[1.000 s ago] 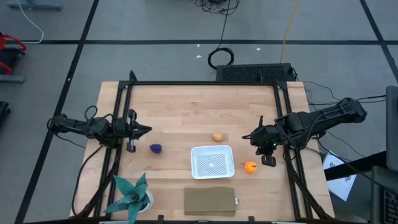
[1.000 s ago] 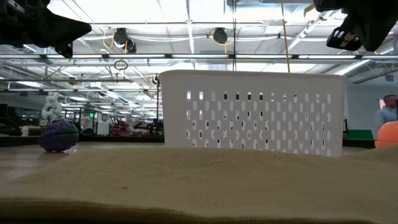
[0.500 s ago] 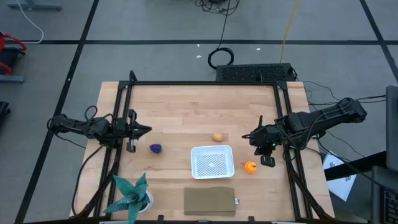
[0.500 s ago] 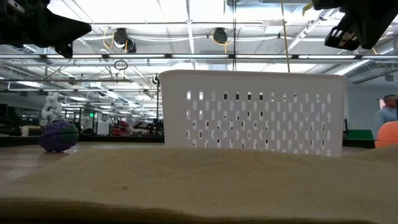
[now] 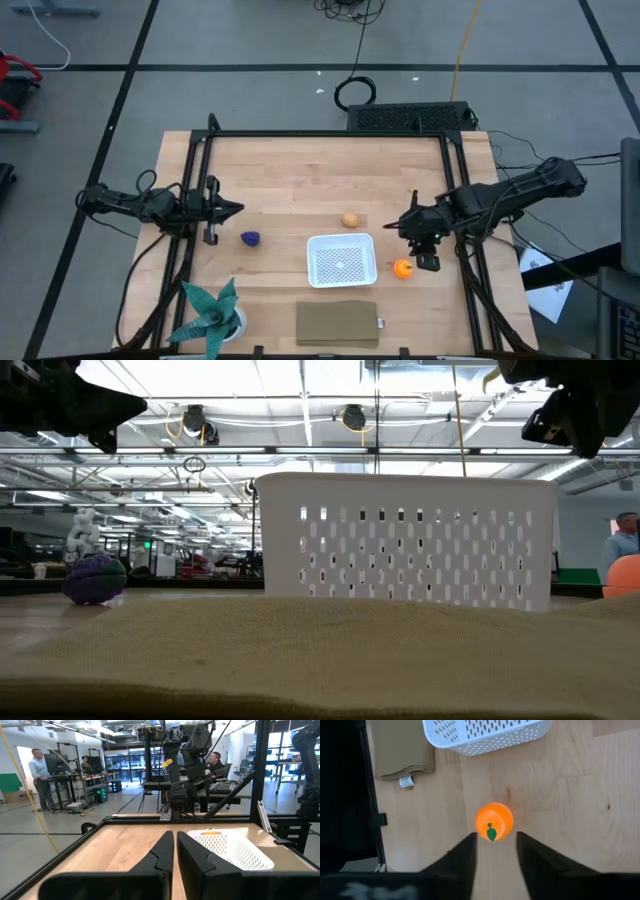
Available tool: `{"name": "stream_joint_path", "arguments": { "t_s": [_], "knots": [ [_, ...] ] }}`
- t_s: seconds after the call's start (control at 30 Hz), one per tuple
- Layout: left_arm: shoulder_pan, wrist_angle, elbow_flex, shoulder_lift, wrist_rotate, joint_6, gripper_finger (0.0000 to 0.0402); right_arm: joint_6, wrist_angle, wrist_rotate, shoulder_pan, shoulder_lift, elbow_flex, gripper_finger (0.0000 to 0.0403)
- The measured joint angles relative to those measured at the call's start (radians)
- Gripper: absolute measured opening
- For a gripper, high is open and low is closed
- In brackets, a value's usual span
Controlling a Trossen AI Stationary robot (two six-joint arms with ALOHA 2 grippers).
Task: Pick and placing Produce into tupperware
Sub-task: Put the orange into the white basket
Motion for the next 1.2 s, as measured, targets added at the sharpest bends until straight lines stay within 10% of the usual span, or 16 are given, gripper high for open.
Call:
{"name": "stream_joint_path", "arguments": {
  "t_s": [0.43,1.2],
  "knots": [
    [0.0,-0.019,0.0,0.0,0.002,-0.011,0.0026,0.078,0.031,0.063,0.015,0.065,-0.046,0.0327],
    [0.0,-0.03,0.0,0.0,0.004,-0.031,0.0026,0.169,0.497,0.025,0.1,0.066,-0.36,0.0345]
  ]
}}
